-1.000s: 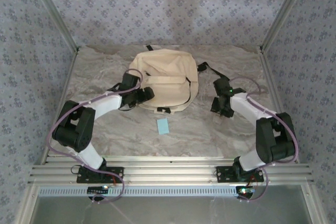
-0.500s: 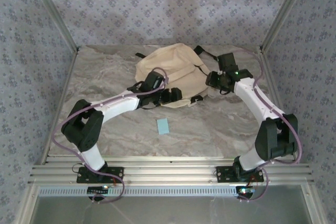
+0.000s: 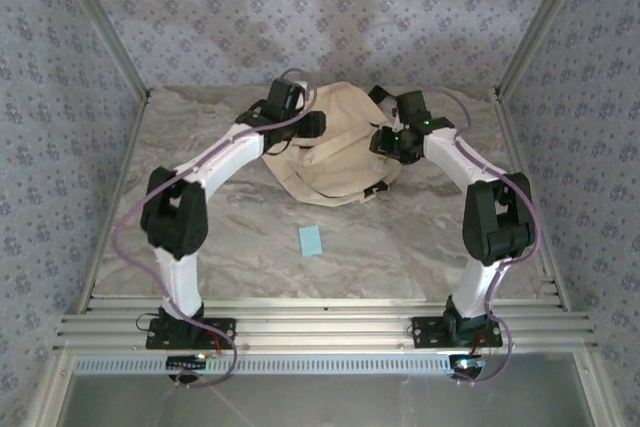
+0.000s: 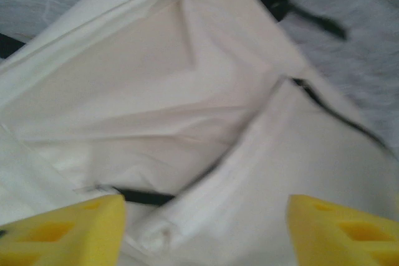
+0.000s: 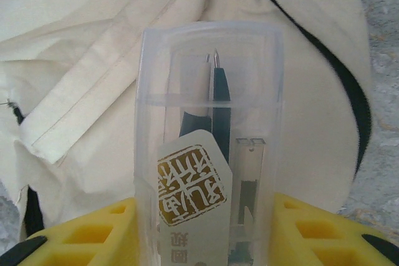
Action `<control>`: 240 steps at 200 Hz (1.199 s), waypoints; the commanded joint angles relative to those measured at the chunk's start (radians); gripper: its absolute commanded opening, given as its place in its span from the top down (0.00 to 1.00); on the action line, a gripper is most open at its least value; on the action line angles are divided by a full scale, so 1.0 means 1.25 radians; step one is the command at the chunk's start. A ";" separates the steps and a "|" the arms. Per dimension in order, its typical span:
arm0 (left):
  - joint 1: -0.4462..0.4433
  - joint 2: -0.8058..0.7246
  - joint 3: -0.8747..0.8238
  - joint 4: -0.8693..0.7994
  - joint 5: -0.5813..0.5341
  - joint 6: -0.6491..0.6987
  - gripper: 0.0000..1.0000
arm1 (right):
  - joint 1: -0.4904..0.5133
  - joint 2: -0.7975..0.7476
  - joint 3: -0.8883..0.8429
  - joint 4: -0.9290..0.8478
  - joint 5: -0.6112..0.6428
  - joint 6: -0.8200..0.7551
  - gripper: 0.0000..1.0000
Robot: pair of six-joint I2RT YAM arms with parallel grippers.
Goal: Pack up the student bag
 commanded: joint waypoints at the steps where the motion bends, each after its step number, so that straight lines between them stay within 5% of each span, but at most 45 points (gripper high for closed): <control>1: 0.015 0.130 0.117 -0.074 -0.035 0.068 0.45 | 0.006 -0.007 0.038 0.010 -0.032 -0.009 0.55; 52: 0.018 0.348 0.391 -0.254 -0.081 0.146 0.48 | 0.005 -0.012 0.043 0.009 -0.041 -0.016 0.55; 116: -0.041 0.248 0.216 -0.238 0.039 0.030 0.24 | 0.000 0.041 0.038 0.038 -0.041 -0.003 0.55; 163: -0.104 0.135 0.015 -0.157 0.098 -0.075 0.22 | -0.010 0.127 0.043 0.075 -0.030 0.015 0.56; 240: -0.119 0.286 0.225 -0.271 0.001 0.059 0.25 | -0.022 0.170 0.035 0.081 -0.051 0.017 0.56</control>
